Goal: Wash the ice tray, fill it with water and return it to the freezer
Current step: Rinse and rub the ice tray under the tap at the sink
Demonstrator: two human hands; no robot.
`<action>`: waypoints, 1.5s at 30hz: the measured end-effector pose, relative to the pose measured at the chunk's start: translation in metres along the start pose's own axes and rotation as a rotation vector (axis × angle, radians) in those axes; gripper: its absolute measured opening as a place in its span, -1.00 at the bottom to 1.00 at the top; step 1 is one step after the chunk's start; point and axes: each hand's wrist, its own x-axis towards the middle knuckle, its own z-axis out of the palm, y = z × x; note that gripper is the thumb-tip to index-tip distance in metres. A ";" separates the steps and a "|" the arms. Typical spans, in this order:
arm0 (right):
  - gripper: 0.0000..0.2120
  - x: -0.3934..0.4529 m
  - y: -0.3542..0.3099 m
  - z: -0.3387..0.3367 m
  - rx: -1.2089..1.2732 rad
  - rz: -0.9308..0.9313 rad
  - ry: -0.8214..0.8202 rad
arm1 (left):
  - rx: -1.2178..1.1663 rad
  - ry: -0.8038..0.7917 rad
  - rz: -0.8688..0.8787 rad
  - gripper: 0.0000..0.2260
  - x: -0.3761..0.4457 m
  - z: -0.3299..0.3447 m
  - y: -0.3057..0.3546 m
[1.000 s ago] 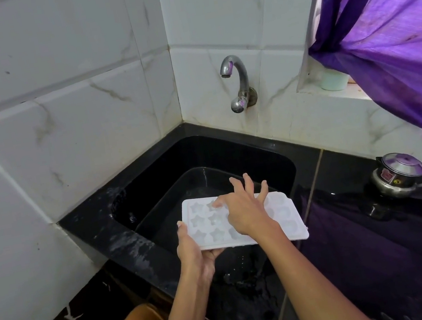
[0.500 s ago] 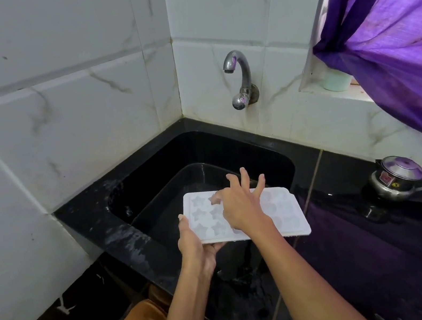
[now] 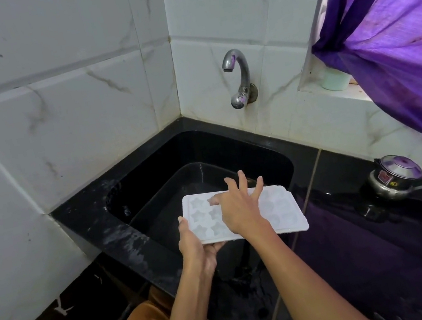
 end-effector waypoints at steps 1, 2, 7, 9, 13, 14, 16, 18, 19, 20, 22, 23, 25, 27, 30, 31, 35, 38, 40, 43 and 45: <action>-0.41 0.000 0.000 0.000 0.008 0.000 -0.001 | -0.001 -0.001 -0.002 -0.55 0.000 -0.001 0.000; -0.42 0.001 0.000 0.000 0.015 0.003 0.000 | 0.001 -0.003 -0.005 -0.55 0.000 -0.002 0.000; -0.50 0.004 -0.006 -0.003 0.121 0.010 0.064 | 0.009 -0.017 -0.016 -0.53 -0.002 -0.004 0.001; -0.50 0.004 -0.011 -0.002 0.134 -0.027 0.069 | 0.009 -0.014 -0.013 -0.53 -0.002 -0.005 0.002; -0.43 0.006 -0.020 0.002 0.062 -0.082 0.031 | 0.008 -0.014 -0.007 -0.53 -0.004 -0.007 0.004; -0.42 0.006 -0.022 0.003 0.040 -0.094 0.015 | 0.008 -0.011 -0.004 -0.53 -0.004 -0.007 0.005; -0.39 0.006 -0.024 0.004 0.004 -0.116 -0.003 | 0.008 -0.001 0.004 -0.53 -0.004 -0.006 0.006; -0.41 0.006 -0.026 0.004 -0.020 -0.123 0.003 | 0.017 0.001 0.011 -0.53 -0.004 -0.006 0.006; -0.42 0.006 -0.027 0.004 -0.026 -0.122 0.005 | 0.021 0.000 0.014 -0.53 -0.004 -0.005 0.006; -0.43 0.007 -0.027 0.003 -0.028 -0.120 0.005 | 0.024 0.001 0.015 -0.53 -0.004 -0.005 0.005; -0.44 0.007 -0.027 0.002 -0.030 -0.118 0.006 | 0.029 0.005 0.018 -0.53 -0.006 -0.004 0.005; -0.45 0.007 -0.028 0.002 -0.034 -0.118 0.009 | 0.032 0.006 0.020 -0.53 -0.005 -0.003 0.004; -0.45 0.007 -0.029 0.003 -0.041 -0.121 0.011 | 0.033 0.008 0.025 -0.53 -0.005 -0.003 0.004; -0.47 0.008 -0.029 0.005 -0.033 -0.126 0.006 | 0.034 0.013 0.026 -0.53 -0.005 -0.004 0.004; -0.50 0.009 -0.030 0.006 -0.005 -0.122 -0.006 | 0.042 0.024 0.018 -0.53 -0.005 -0.005 0.005; -0.51 0.010 -0.030 0.006 0.007 -0.118 -0.009 | 0.043 0.024 0.017 -0.53 -0.005 -0.005 0.005; -0.43 0.007 -0.026 0.000 0.133 -0.129 -0.035 | 0.030 0.013 0.027 -0.55 -0.005 -0.006 0.009; -0.37 0.002 -0.012 -0.015 0.233 -0.084 0.050 | 0.013 0.002 0.024 -0.56 -0.003 -0.009 0.015; -0.37 -0.001 0.005 -0.025 0.205 -0.002 0.143 | 0.009 0.000 0.031 -0.59 -0.001 -0.013 0.019; -0.46 -0.010 0.036 -0.034 0.167 0.170 0.185 | 0.008 -0.017 0.055 -0.62 0.001 -0.018 0.027; -0.51 -0.017 0.050 -0.036 0.145 0.267 0.170 | -0.001 -0.023 0.058 -0.63 0.003 -0.020 0.031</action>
